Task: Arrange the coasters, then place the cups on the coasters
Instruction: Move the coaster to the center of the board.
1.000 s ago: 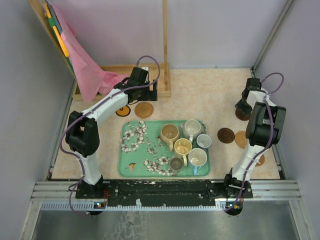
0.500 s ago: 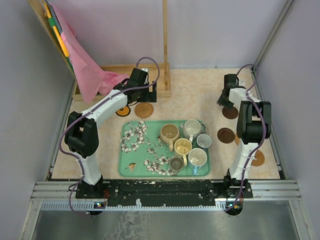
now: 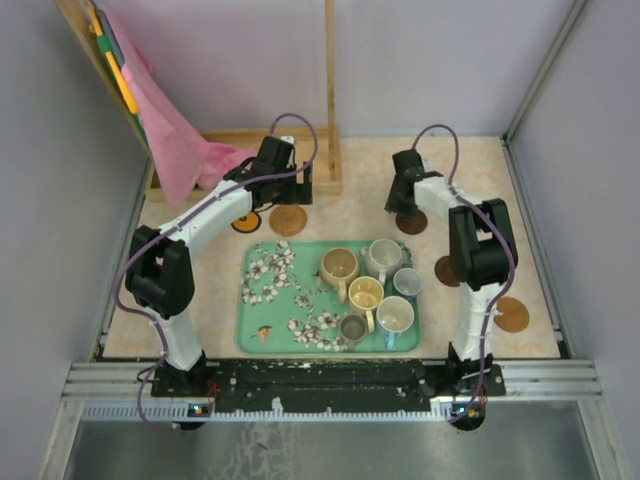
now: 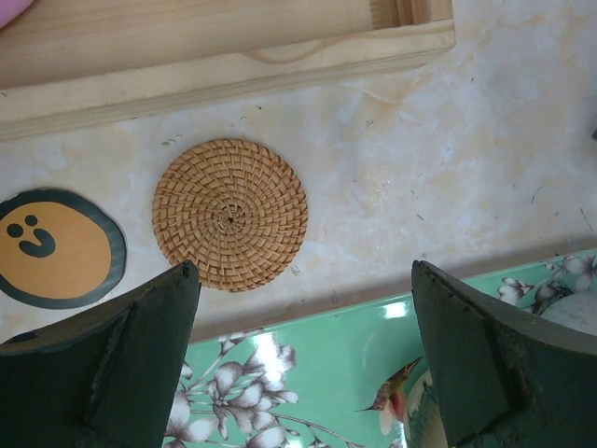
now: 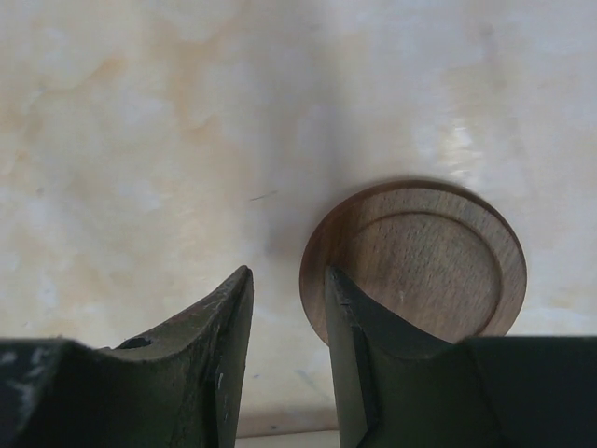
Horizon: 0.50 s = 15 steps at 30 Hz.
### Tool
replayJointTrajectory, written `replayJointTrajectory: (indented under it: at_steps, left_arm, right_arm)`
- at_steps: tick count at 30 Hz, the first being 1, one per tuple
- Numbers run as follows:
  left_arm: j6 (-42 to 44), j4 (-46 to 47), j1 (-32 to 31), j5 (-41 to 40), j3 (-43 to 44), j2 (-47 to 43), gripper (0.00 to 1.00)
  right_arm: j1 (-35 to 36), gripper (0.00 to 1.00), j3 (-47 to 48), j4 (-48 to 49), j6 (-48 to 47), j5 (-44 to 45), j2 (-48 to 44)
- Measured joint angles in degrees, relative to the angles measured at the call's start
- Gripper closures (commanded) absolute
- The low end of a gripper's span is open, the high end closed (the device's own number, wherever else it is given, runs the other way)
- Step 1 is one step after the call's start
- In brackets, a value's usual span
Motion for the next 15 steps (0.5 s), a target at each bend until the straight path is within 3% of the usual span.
replayJointTrajectory:
  at_steps: [15]
  left_arm:
    - [-0.1,0.0,0.0,-0.6,-1.1,-1.1,0.00]
  right_arm:
    - [10.2,0.63,12.3,-4.8,2.6,-4.3,7.6]
